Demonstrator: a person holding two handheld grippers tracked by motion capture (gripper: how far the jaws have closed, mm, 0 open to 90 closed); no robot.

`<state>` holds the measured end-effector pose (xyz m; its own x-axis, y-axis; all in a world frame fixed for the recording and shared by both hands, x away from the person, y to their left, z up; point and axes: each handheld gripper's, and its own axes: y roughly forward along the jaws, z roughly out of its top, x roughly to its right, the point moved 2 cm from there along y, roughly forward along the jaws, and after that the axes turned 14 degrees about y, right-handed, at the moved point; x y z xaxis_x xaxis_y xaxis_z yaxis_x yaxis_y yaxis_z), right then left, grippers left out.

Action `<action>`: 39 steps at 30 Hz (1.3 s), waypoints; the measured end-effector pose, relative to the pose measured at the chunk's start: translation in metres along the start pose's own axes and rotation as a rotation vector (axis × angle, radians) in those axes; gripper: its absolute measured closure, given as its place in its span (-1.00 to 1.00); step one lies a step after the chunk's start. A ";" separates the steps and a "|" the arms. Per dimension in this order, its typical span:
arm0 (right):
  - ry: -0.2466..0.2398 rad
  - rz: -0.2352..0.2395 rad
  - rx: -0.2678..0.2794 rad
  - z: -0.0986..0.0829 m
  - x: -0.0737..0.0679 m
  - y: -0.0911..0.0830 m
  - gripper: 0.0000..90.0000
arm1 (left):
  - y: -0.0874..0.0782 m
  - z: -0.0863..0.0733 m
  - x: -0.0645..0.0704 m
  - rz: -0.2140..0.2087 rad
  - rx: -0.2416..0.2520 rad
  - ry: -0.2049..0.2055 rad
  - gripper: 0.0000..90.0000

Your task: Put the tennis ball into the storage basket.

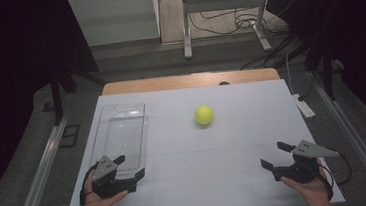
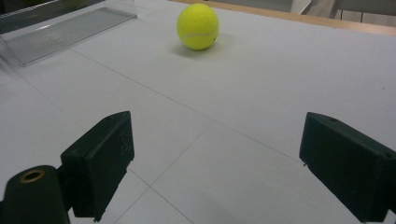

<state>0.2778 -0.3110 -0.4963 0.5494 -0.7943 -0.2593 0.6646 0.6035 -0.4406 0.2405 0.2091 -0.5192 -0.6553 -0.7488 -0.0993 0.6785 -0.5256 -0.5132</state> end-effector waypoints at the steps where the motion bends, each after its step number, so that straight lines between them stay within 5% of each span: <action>1: -0.001 -0.001 0.001 0.000 0.000 0.000 -0.77 | 0.000 0.000 0.000 0.000 -0.001 0.001 -0.71; 25: 0.008 -0.005 -0.005 -0.002 0.000 0.002 -0.76 | -0.002 0.002 0.003 0.015 -0.004 0.005 -0.72; 39: 0.011 -0.005 -0.012 -0.003 -0.001 0.003 -0.76 | -0.004 0.014 0.007 -0.012 -0.035 0.001 -0.72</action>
<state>0.2778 -0.3083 -0.4995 0.5410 -0.7978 -0.2664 0.6611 0.5991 -0.4517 0.2376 0.2005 -0.5056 -0.6636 -0.7421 -0.0944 0.6586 -0.5197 -0.5442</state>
